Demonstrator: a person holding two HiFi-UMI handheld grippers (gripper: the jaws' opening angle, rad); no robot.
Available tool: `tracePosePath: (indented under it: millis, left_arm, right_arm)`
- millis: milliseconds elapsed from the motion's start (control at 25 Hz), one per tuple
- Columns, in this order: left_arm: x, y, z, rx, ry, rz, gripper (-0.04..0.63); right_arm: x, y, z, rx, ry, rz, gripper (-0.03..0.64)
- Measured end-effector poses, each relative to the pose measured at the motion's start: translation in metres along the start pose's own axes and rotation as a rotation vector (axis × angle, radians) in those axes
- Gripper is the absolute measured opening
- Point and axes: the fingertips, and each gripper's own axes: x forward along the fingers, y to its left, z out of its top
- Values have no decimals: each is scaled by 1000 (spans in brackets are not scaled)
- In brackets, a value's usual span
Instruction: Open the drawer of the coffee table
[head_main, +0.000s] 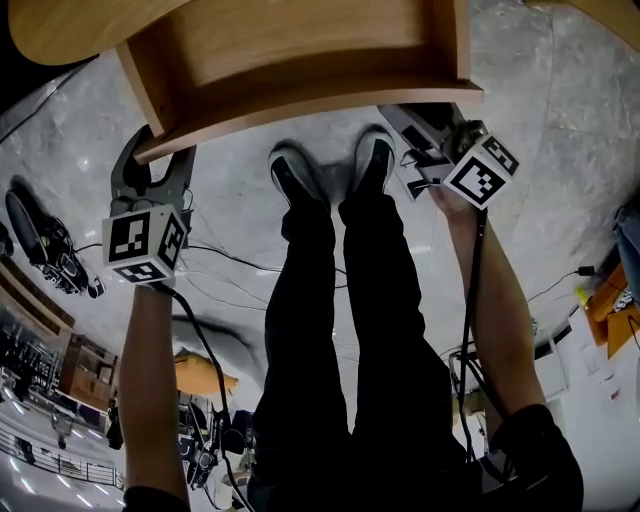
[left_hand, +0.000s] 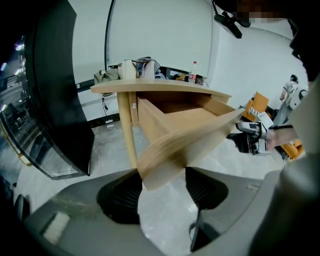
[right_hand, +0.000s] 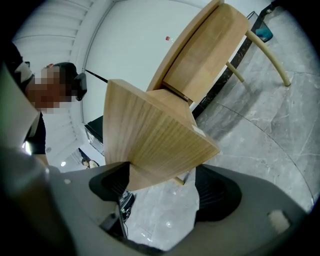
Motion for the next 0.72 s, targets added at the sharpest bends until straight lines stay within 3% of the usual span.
tracePosePath:
  millis: [200, 480, 720]
  left_arm:
    - [0, -4, -11, -12, 17, -2, 281]
    - [10, -8, -21, -114, 24, -1, 281]
    - [2, -3, -52, -81, 126, 54, 281]
  right_arm:
    - [-3, 2, -12, 1, 25, -7, 392]
    - [-3, -3, -21, -45, 84, -48, 356]
    - [-24, 11, -59, -97, 252, -88, 365]
